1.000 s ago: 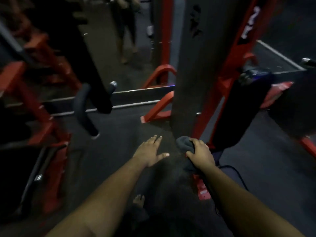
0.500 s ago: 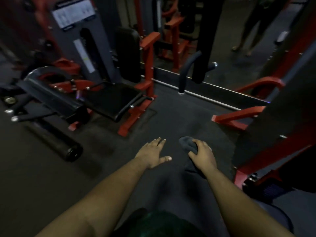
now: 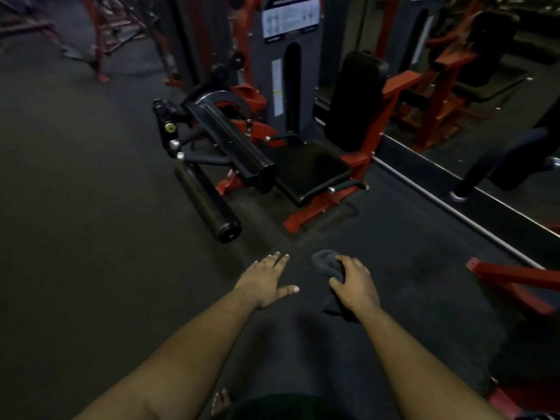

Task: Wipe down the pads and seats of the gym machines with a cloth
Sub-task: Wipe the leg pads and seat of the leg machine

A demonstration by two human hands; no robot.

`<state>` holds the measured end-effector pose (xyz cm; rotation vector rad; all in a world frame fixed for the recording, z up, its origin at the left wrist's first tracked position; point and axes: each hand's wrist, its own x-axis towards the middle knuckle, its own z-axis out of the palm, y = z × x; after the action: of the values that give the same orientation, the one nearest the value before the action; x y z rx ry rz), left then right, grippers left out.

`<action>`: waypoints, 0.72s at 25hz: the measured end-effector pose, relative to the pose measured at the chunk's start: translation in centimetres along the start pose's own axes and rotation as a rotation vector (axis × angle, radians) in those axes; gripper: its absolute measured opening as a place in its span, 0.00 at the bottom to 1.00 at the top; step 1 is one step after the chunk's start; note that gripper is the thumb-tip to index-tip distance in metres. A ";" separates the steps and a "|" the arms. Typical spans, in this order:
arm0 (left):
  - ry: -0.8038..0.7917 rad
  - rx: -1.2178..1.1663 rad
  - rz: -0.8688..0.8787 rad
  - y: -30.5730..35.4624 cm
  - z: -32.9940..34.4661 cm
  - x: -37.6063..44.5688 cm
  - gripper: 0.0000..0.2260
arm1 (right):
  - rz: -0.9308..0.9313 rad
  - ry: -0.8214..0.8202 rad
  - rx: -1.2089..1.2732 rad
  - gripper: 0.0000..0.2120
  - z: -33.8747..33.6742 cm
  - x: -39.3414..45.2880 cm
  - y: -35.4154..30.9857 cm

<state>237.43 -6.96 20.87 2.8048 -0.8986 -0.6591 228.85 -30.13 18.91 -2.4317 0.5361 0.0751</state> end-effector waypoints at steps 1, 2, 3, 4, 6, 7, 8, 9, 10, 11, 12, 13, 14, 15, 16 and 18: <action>0.009 -0.010 -0.024 -2.0 -0.2 -0.7 0.43 | -0.022 -0.011 -0.002 0.26 1.0 0.3 -1.6; 0.023 -0.022 -0.051 -4.5 -0.4 -1.5 0.43 | -0.047 -0.024 -0.012 0.26 2.3 0.8 -3.6; 0.034 -0.032 -0.075 -6.9 -0.7 -2.3 0.43 | -0.066 -0.036 -0.025 0.26 3.5 1.2 -5.5; 0.043 -0.047 -0.096 -9.5 -1.0 -3.1 0.42 | -0.081 -0.049 -0.039 0.26 5.0 1.7 -7.7; 0.050 -0.066 -0.128 -14.2 -1.8 -4.1 0.42 | -0.100 -0.066 -0.050 0.26 7.5 2.5 -11.6; 0.052 -0.069 -0.138 -16.5 -2.3 -4.6 0.42 | -0.110 -0.069 -0.056 0.26 8.8 3.0 -13.6; 0.051 -0.069 -0.147 -18.7 -2.8 -5.0 0.42 | -0.118 -0.069 -0.058 0.26 10.1 3.5 -15.5; 0.052 -0.069 -0.154 -21.2 -3.3 -5.5 0.42 | -0.125 -0.070 -0.057 0.26 11.7 4.0 -17.7; 0.054 -0.068 -0.160 -23.3 -3.9 -5.9 0.42 | -0.130 -0.073 -0.054 0.26 13.0 4.4 -19.6; 0.058 -0.066 -0.165 -25.4 -4.4 -6.2 0.42 | -0.130 -0.077 -0.050 0.26 14.1 4.9 -21.3; 0.061 -0.069 -0.170 -27.5 -5.0 -6.6 0.42 | -0.128 -0.080 -0.047 0.26 15.3 5.3 -23.1; 0.062 -0.072 -0.177 -29.4 -5.6 -6.7 0.41 | -0.128 -0.085 -0.050 0.26 16.4 5.9 -24.7; 0.066 -0.075 -0.185 -31.5 -6.2 -6.8 0.41 | -0.131 -0.093 -0.059 0.26 17.6 6.6 -26.3; 0.070 -0.077 -0.197 -33.4 -6.7 -6.6 0.41 | -0.137 -0.102 -0.069 0.26 18.6 7.3 -27.8; 0.073 -0.080 -0.209 -35.2 -7.2 -6.3 0.41 | -0.149 -0.108 -0.075 0.26 19.6 8.2 -29.1; 0.081 -0.087 -0.228 -38.5 -8.2 -5.3 0.41 | -0.175 -0.118 -0.070 0.26 21.5 10.6 -31.7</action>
<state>257.39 27.41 20.73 2.8562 -0.5279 -0.5907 252.80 1.66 18.26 -2.5135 0.2707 0.1643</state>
